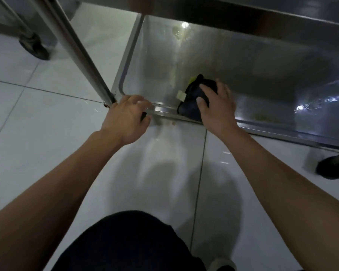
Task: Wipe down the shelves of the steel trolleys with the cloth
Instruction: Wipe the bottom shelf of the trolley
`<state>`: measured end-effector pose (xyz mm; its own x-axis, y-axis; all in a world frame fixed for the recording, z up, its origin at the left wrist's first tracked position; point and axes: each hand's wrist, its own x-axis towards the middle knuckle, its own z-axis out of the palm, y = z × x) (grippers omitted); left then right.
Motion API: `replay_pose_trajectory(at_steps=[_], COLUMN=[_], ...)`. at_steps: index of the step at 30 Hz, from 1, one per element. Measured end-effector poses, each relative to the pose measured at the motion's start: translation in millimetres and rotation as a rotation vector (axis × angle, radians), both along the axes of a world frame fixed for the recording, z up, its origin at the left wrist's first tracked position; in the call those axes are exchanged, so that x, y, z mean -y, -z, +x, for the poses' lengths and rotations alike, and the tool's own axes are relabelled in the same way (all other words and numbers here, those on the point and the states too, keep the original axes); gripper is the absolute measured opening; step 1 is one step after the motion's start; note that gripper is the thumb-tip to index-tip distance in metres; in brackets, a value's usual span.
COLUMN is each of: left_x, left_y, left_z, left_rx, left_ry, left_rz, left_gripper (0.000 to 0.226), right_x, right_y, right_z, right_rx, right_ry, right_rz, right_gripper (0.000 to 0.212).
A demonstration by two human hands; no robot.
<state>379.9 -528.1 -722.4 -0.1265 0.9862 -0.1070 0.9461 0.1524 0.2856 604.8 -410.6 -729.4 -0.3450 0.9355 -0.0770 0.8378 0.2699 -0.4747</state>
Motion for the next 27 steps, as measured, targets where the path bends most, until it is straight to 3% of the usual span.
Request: replay_pose_trajectory(at_steps=[5, 12, 16, 20, 27], left_x=[7.8, 13.7, 12.8, 18.4, 26.0], left_y=[15.8, 30.1, 31.9, 43.4, 51.3], left_z=[-9.4, -13.4, -22.4, -29.2, -36.8], left_rx=[-0.049, -0.135, -0.098, -0.153, -0.134], left_ry=[-0.054, -0.083, -0.103, -0.083, -0.067], left_rz=[0.046, -0.048, 0.033, -0.019, -0.016], left_gripper=[0.040, 0.039, 0.040, 0.055, 0.062], right_x=[-7.1, -14.1, -9.0, -7.8, -19.0], right_y=[20.8, 39.6, 48.0, 54.4, 63.8], right_z=[7.9, -0.1, -11.0, -39.7, -117.6], right_rx=[0.119, 0.187, 0.167, 0.135, 0.083], right_ry=[-0.181, -0.225, -0.197, -0.244, -0.387], right_rz=[0.021, -0.170, -0.128, -0.096, -0.082], right_gripper=[0.051, 0.054, 0.052, 0.052, 0.050])
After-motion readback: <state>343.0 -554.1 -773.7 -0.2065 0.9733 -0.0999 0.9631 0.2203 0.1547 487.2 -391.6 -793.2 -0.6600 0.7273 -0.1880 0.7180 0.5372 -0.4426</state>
